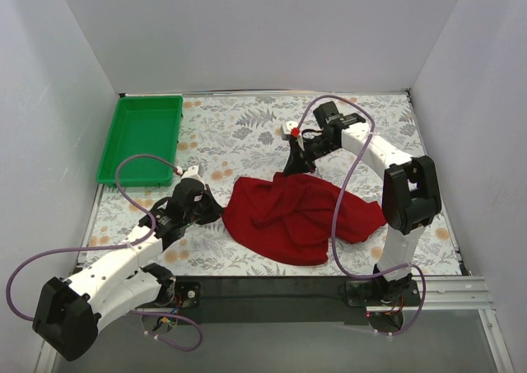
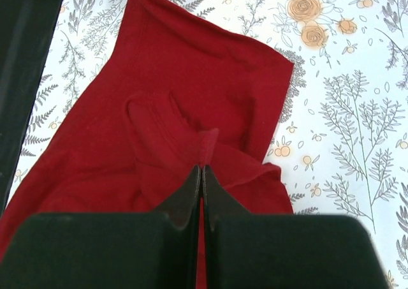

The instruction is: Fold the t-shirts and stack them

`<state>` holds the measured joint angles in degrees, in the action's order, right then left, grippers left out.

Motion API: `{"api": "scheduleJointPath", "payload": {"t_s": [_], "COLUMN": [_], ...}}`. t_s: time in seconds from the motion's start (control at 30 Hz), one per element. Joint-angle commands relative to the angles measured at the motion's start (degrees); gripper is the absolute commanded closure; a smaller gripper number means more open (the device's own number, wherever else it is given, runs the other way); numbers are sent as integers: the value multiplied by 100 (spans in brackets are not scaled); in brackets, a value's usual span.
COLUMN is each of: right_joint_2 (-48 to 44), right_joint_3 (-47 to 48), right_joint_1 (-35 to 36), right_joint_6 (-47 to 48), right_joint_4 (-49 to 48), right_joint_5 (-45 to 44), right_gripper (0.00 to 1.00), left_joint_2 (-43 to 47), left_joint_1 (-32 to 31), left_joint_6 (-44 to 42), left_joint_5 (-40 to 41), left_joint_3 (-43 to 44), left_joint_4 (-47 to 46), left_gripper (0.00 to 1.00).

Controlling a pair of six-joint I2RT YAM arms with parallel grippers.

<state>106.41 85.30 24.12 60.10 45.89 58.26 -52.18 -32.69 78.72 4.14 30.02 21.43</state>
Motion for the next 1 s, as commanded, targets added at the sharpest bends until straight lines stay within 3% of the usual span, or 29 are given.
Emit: {"api": "scheduleJointPath", "payload": {"t_s": [0.0,0.13,0.47,0.73,0.97], "right_joint_2": [-270,-366,-920,-2677,-2977], "right_joint_3": [-31,214,3237,2580,3404], "right_joint_1": [-83,-240,-1154,-1761,-2806], "right_joint_6": [134,-269,-2932,-3760,-3882], "right_joint_4": [-10,-54,-238,-1978,-1970], "right_joint_5": [283,63,-1764,-3750,-4007], "right_gripper": [98,99,99,99,99], "left_joint_2": [24,59,15,235,428], "left_joint_1": [25,34,43,69,78], "left_joint_6": [-76,-425,-2526,-3432,-4136], "left_joint_5": [122,209,1869,2775,3022], "left_joint_3": [30,406,2603,3361,3730], "left_joint_4": [81,124,266,-385,-1192], "left_gripper": [100,100,100,100,100]}}
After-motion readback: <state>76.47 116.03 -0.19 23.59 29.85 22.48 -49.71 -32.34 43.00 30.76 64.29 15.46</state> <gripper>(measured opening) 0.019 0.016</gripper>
